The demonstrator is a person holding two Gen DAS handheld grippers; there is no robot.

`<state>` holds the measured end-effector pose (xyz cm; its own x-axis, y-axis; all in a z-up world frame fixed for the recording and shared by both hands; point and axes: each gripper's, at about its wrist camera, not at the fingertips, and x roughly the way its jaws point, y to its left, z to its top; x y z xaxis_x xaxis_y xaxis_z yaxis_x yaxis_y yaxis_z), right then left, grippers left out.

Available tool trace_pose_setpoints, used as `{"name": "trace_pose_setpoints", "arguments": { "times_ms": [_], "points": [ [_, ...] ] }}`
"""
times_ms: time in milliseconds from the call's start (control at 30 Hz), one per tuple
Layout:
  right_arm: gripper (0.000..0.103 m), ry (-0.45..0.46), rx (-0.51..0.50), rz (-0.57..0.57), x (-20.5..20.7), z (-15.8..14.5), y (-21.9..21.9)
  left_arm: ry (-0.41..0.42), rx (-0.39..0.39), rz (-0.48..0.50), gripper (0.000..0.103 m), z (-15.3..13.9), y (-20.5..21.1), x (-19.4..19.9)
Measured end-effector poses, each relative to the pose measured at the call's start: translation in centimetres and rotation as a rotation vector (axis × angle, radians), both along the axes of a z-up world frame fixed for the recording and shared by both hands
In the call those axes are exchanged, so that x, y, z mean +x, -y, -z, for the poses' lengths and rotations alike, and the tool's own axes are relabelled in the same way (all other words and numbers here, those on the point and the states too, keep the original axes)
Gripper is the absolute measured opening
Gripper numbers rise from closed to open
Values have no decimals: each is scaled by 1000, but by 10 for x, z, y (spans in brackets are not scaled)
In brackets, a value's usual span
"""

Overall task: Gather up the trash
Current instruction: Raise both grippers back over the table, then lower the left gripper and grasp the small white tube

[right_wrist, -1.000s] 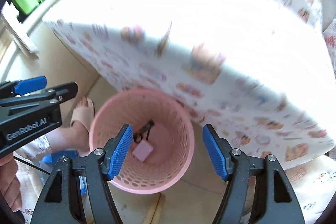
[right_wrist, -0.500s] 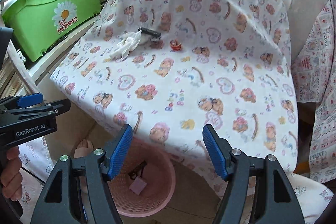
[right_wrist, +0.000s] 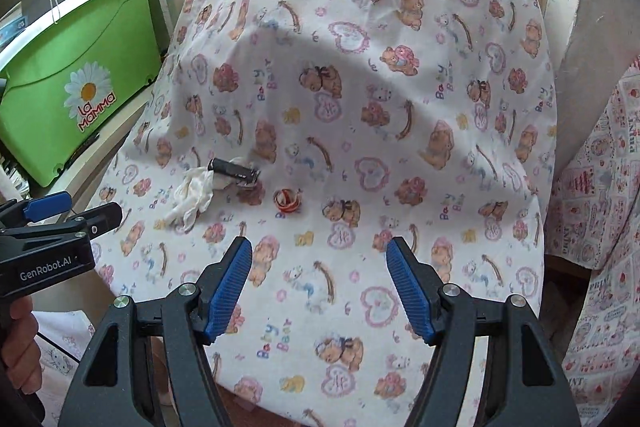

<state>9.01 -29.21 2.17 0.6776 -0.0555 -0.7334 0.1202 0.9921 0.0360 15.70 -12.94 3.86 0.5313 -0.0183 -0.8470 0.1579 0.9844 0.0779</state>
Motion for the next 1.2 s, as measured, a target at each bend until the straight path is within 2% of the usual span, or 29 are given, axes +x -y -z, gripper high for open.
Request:
{"name": "trace_pose_setpoints", "arguments": {
  "times_ms": [200,367,500,633,700,767,800,933,1067,1133,1200],
  "points": [
    [72,-21,73,-4,25,18,19,-60,-12,27,77,-8,31,29],
    [72,-78,135,21,33,42,33,-88,7,46,77,-12,52,49],
    [72,-86,116,4,32,45,35,-94,43,73,79,-5,60,56],
    [72,-42,83,-12,26,33,35,-162,29,63,79,18,60,61],
    [72,-38,95,-6,26,30,40,-181,27,82,76,30,63,63],
    [72,-44,89,5,27,29,45,-170,57,80,69,37,65,65],
    [72,-41,81,13,26,29,46,-166,60,78,68,39,65,66],
    [72,-33,67,37,22,27,51,-191,26,97,62,46,57,62],
    [72,-19,60,30,16,22,49,-158,17,96,58,45,40,48],
    [72,-16,48,36,13,21,47,-167,19,77,58,48,30,46],
    [72,-26,59,45,14,24,47,-186,-9,58,54,50,20,45]
  ]
}}
